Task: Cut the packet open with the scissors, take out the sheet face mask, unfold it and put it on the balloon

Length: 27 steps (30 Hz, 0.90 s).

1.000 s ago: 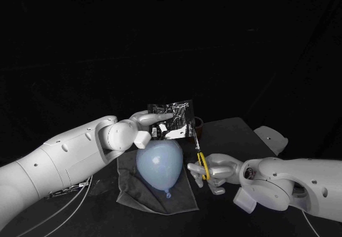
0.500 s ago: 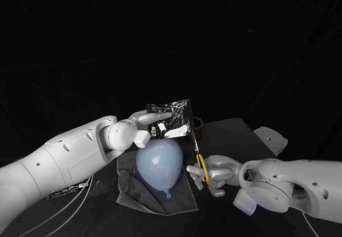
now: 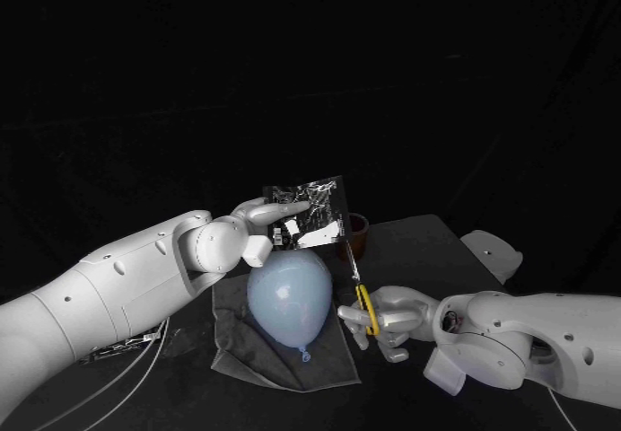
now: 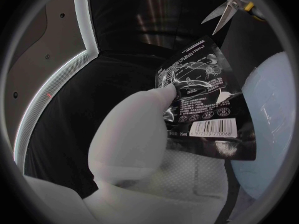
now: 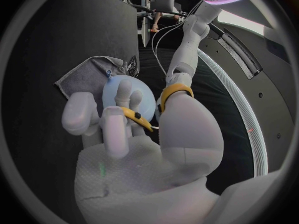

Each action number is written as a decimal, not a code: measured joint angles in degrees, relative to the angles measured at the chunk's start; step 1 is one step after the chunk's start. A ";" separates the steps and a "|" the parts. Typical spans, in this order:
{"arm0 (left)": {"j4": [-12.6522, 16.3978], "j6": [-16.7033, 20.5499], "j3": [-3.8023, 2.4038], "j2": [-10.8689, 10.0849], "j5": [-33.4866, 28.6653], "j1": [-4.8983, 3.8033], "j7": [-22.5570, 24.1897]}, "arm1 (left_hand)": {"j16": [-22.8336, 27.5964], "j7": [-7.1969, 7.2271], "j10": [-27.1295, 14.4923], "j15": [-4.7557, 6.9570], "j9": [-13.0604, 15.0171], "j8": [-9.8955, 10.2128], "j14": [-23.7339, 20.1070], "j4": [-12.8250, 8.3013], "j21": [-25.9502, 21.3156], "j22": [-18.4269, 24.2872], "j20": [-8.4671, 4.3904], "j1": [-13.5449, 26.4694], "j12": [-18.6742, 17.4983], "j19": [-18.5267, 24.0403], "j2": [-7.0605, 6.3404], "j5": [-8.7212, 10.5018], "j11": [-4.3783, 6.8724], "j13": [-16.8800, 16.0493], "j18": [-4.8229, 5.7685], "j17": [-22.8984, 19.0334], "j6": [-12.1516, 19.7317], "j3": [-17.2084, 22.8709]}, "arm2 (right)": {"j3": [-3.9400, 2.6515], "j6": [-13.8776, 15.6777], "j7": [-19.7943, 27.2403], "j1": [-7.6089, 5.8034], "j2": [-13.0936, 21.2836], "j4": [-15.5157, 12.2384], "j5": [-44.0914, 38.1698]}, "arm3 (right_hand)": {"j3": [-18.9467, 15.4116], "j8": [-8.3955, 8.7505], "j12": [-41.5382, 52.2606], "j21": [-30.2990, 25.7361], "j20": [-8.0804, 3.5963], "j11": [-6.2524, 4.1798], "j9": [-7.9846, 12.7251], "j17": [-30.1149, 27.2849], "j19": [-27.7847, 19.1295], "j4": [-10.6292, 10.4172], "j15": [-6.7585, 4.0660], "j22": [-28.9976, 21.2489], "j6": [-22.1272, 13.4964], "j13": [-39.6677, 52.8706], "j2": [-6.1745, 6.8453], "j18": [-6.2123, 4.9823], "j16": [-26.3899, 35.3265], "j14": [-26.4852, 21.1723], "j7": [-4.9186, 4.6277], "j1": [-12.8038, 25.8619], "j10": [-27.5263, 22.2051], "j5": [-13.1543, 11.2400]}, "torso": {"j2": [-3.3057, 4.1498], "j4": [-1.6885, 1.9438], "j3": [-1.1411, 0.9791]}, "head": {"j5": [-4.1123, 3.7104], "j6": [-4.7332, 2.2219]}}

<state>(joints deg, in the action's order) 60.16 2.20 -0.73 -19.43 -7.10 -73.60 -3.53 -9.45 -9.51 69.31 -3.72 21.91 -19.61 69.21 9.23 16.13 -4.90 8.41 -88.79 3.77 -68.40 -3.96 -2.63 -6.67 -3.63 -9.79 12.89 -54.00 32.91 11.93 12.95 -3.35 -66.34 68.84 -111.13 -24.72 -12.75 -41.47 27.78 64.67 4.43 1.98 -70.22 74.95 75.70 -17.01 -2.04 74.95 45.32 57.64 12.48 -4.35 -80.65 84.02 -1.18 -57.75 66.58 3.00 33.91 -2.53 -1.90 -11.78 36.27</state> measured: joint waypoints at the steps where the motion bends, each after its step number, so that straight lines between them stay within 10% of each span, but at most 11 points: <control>1: 0.09 -0.01 0.00 -0.03 -0.01 0.00 0.02 | 0.00 0.00 0.00 0.00 0.00 0.00 0.00 0.00 0.00 0.00 0.00 0.00 0.00 0.00 0.00 0.00 0.00 0.00 0.00 0.00 0.00 0.00 | 0.00 -0.02 -0.02 0.01 -0.04 0.06 -0.02 | 0.00 0.00 0.00 0.00 0.00 0.00 0.01 0.00 0.00 0.00 0.00 0.00 -0.01 0.00 0.00 0.00 0.00 0.00 0.01 0.00 0.00 0.00 | 0.00 0.00 0.00 | 0.00 0.03; 27: 2.02 -1.29 0.00 -1.12 -0.09 0.00 -0.32 | 0.00 0.10 0.00 0.10 0.59 -0.01 0.11 -0.24 0.00 0.05 0.01 0.28 0.00 0.01 -0.28 0.00 0.00 0.00 -0.02 0.05 0.10 0.23 | -0.18 -0.08 -0.18 -1.60 0.83 -0.54 -1.56 | 0.87 -0.50 0.12 0.00 0.00 0.00 0.68 0.01 0.00 -0.07 0.00 -0.02 -0.59 -0.15 -1.42 0.05 0.20 0.00 -0.52 -0.38 0.00 0.00 | -0.01 -0.05 -0.07 | -0.18 0.21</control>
<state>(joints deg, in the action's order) 62.18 0.92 -0.73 -20.55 -7.19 -73.60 -3.85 -9.45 -9.41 69.31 -3.62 22.50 -19.62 69.31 8.99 16.13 -4.85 8.42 -88.51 3.77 -68.39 -4.24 -2.62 -6.67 -3.62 -9.81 12.94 -53.89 33.14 11.74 12.87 -3.53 -67.94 69.67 -111.68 -26.28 -11.89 -41.97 27.90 64.67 4.43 1.98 -69.54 74.95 75.70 -17.08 -2.05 74.93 44.73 57.49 11.06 -4.29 -80.45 84.02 -1.70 -58.12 66.58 3.00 33.91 -2.59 -1.96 -11.96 36.49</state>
